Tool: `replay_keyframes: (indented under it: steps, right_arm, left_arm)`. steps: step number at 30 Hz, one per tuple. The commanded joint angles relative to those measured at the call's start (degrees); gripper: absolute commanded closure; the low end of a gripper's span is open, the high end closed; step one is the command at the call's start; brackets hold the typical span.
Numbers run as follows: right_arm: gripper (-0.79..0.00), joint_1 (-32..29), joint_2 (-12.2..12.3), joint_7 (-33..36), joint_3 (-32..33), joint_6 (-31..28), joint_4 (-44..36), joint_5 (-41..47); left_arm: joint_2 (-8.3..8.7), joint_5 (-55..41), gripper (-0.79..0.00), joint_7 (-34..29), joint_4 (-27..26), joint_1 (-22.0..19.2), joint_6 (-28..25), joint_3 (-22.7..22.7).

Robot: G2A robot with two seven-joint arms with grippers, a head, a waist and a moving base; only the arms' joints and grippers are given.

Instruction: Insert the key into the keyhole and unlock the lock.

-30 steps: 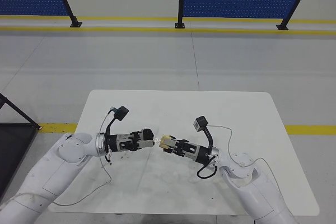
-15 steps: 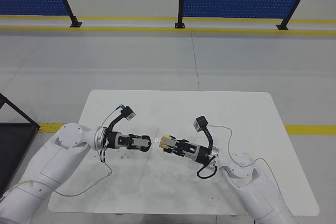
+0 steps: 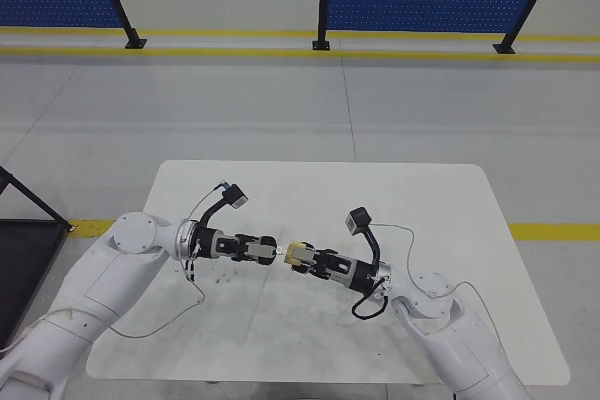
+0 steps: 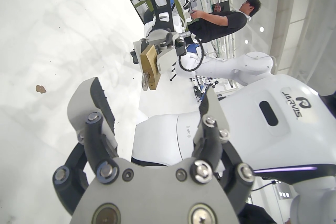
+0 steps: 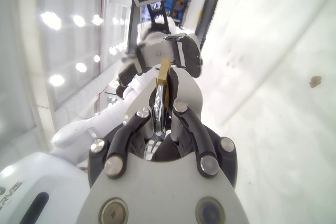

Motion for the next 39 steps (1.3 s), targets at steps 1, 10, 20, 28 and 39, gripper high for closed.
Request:
replay_keyframes:
  steps: [1, 10, 20, 28, 39]
  right_arm:
    - [0.0, 0.0, 0.0, 0.0, 0.0, 0.0, 0.0, 0.0]
    - [0.0, 0.0, 0.0, 0.0, 0.0, 0.0, 0.0, 0.0]
    - [0.0, 0.0, 0.0, 0.0, 0.0, 0.0, 0.0, 0.0]
    - [0.0, 0.0, 0.0, 0.0, 0.0, 0.0, 0.0, 0.0]
    - [0.0, 0.0, 0.0, 0.0, 0.0, 0.0, 0.0, 0.0]
  left_arm:
    - [-0.32, -0.3, -0.268, -0.4, 0.6, -0.4, -0.2, 0.3]
    - [-1.34, -0.2, -0.154, -1.0, 2.3, -1.3, -0.3, 0.7]
    - [-2.1, -0.2, -0.139, -1.2, 3.5, -1.7, -0.1, 0.3]
    - [-3.04, 0.2, -0.055, -1.5, 4.6, -2.8, 0.7, 0.9]
    - [-4.1, 0.4, 0.0, -1.9, 5.4, -3.5, 1.8, 1.3]
